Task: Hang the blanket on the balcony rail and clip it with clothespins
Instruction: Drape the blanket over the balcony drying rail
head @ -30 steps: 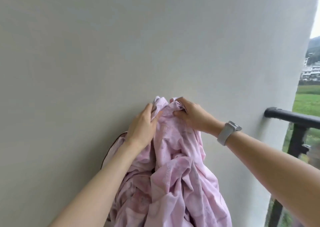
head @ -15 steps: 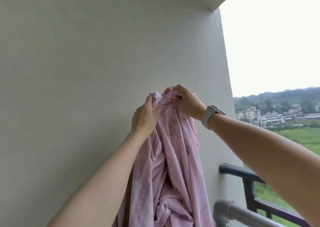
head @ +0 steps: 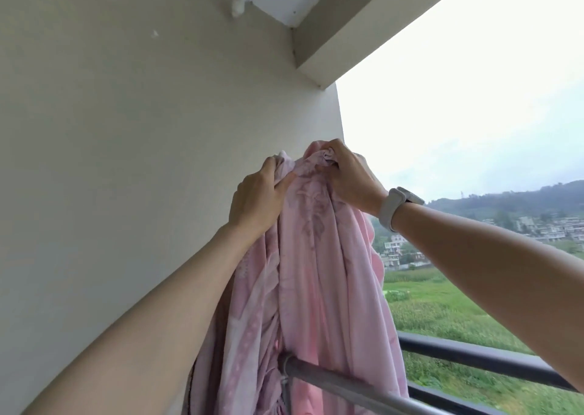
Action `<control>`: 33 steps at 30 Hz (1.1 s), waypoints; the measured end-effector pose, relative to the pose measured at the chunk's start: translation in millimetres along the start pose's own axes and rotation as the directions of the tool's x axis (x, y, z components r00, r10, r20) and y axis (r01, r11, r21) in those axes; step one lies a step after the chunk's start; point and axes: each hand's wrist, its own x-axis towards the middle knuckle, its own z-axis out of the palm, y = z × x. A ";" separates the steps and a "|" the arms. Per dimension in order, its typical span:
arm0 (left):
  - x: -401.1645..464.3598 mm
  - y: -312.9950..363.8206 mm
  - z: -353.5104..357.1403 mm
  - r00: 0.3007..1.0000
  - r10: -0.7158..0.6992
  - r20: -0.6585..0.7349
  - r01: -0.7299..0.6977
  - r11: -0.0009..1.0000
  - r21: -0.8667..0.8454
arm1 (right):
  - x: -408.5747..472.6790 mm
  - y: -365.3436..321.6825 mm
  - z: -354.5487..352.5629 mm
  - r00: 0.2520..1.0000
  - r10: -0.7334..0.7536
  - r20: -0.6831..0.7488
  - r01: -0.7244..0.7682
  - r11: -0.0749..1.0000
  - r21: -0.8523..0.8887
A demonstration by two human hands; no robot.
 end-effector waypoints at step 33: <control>-292.2 376.3 -68.8 0.815 -0.211 0.540 0.418 0.860 -0.294 | -275.2 -136.0 -348.2 0.523 0.300 0.798 0.158 0.886 -0.437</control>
